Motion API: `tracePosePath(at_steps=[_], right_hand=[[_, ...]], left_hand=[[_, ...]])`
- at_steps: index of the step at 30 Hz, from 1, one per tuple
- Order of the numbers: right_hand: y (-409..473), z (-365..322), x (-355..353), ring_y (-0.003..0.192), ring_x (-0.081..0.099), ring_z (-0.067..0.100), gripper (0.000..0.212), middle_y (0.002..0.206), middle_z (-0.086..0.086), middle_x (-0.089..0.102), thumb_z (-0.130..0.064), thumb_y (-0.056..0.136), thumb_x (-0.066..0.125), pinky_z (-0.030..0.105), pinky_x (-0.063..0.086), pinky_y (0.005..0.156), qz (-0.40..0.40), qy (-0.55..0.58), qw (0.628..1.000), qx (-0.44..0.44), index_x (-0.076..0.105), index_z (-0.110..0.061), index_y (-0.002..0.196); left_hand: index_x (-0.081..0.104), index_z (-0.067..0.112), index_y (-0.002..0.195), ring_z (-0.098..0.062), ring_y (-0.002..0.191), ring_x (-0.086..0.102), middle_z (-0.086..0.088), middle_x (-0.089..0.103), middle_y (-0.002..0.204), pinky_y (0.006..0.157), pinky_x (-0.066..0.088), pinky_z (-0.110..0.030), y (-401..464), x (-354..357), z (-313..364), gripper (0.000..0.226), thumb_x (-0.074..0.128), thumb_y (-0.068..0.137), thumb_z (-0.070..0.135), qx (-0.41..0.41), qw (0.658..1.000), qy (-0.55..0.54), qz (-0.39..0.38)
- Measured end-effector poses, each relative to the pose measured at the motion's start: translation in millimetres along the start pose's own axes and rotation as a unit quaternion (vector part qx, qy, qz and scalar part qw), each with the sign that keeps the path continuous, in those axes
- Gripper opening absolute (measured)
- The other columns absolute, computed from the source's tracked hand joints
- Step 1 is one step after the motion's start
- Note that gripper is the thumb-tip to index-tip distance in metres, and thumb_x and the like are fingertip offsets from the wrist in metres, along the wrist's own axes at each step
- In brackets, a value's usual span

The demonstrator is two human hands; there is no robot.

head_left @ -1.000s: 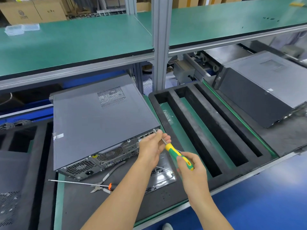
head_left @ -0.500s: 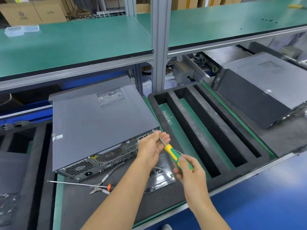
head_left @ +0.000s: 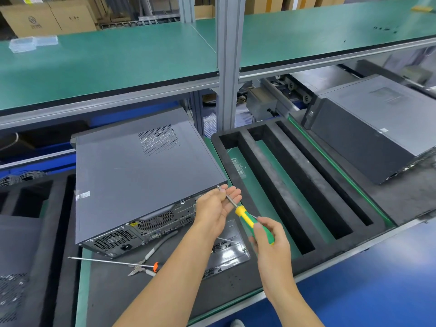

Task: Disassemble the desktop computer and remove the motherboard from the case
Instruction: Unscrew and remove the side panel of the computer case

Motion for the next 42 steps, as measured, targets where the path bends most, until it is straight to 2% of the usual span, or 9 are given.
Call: tracePosePath(at_steps=[4,9,14,20,25,28,32,37,42], right_hand=[[-2.7,0.4,-3.8,0.084,0.066,0.006,0.031,0.099,-0.012,0.068,-0.031,0.085,0.073,0.018,0.052,0.069,-0.017,0.016,1.000,-0.013,0.058,-0.035,0.112],[-0.9,18.8,4.0,0.063,0.062,0.016,0.043,0.083,0.013,0.071,-0.049,0.100,0.043,0.029,0.050,0.057,-0.064,0.085,0.985,0.139,0.066,-0.013,0.108],[2.2,-9.9,-14.4,0.065,0.066,0.006,0.008,0.080,-0.004,0.072,-0.036,0.091,0.064,0.019,0.049,0.056,0.012,-0.070,0.997,-0.038,0.062,-0.032,0.098],[-6.9,-28.2,-10.7,0.077,0.060,0.006,0.035,0.093,-0.017,0.062,-0.028,0.081,0.079,0.020,0.052,0.069,0.000,-0.122,0.983,-0.137,0.056,-0.047,0.099],[-0.5,-0.3,2.9,0.075,0.067,0.008,0.033,0.094,-0.015,0.068,-0.069,0.079,0.055,0.028,0.052,0.066,-0.081,-0.035,0.996,0.027,0.059,-0.048,0.104],[1.5,10.0,4.9,0.063,0.064,0.019,0.039,0.085,0.011,0.072,-0.055,0.097,0.044,0.029,0.049,0.055,-0.091,0.003,0.992,0.087,0.069,-0.025,0.101],[5.6,-2.2,-9.3,0.068,0.069,0.015,0.009,0.086,-0.010,0.069,-0.036,0.093,0.061,0.033,0.054,0.061,-0.021,-0.077,0.997,-0.018,0.069,-0.037,0.091],[5.7,-4.9,-12.8,0.076,0.067,0.006,0.007,0.087,-0.019,0.066,-0.034,0.092,0.063,0.017,0.049,0.062,-0.014,-0.102,0.994,-0.046,0.065,-0.036,0.099],[9.2,4.8,-17.5,0.076,0.066,0.014,0.011,0.084,-0.017,0.068,-0.033,0.093,0.064,0.034,0.057,0.070,-0.015,-0.108,0.994,-0.029,0.066,-0.034,0.104]], left_hand=[[0.055,-0.009,0.104,-0.035,0.081,0.073,-0.024,0.071,0.091,0.063,0.060,-0.038,0.6,3.9,-0.6,0.020,0.035,0.101,-0.006,-0.012,1.000,-0.025,-0.012],[0.056,-0.009,0.104,-0.034,0.082,0.073,-0.024,0.071,0.093,0.066,0.061,-0.038,0.1,3.9,-2.2,0.021,0.036,0.101,-0.007,-0.010,0.999,-0.039,-0.018],[0.061,-0.009,0.099,-0.032,0.080,0.073,-0.022,0.071,0.089,0.065,0.060,-0.036,-3.0,-5.9,-5.0,0.012,0.056,0.096,0.001,0.004,1.000,-0.004,0.005],[0.064,-0.008,0.091,-0.024,0.072,0.074,-0.014,0.073,0.073,0.059,0.059,-0.029,-7.0,-4.2,-2.5,0.006,0.065,0.088,-0.003,0.005,0.999,0.044,0.007],[0.058,-0.013,0.099,-0.034,0.078,0.073,-0.023,0.071,0.086,0.062,0.060,-0.034,-8.4,0.7,-3.0,0.010,0.049,0.096,-0.009,0.001,1.000,0.014,-0.011],[0.057,-0.011,0.102,-0.034,0.080,0.073,-0.023,0.071,0.090,0.065,0.061,-0.035,-7.4,1.4,-5.4,0.017,0.041,0.099,-0.009,-0.001,1.000,-0.005,-0.021],[0.056,-0.011,0.104,-0.034,0.082,0.073,-0.023,0.072,0.091,0.066,0.061,-0.037,-8.8,3.8,-7.1,0.018,0.038,0.100,-0.007,-0.012,0.999,-0.035,-0.035],[0.058,-0.012,0.102,-0.035,0.086,0.073,-0.024,0.071,0.093,0.071,0.062,-0.038,-8.3,-3.6,-4.4,0.011,0.052,0.095,-0.007,-0.004,1.000,-0.021,-0.018],[0.061,-0.014,0.102,-0.032,0.082,0.073,-0.022,0.073,0.085,0.065,0.060,-0.034,-5.2,-12.1,-2.2,0.016,0.060,0.091,-0.004,0.008,1.000,-0.016,0.016]])
Point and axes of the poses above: each hand's wrist, its own y-axis towards the middle knuckle, its own x-axis out of the palm, z = x × y, the point moved 8 cm from there along y, towards the middle knuckle
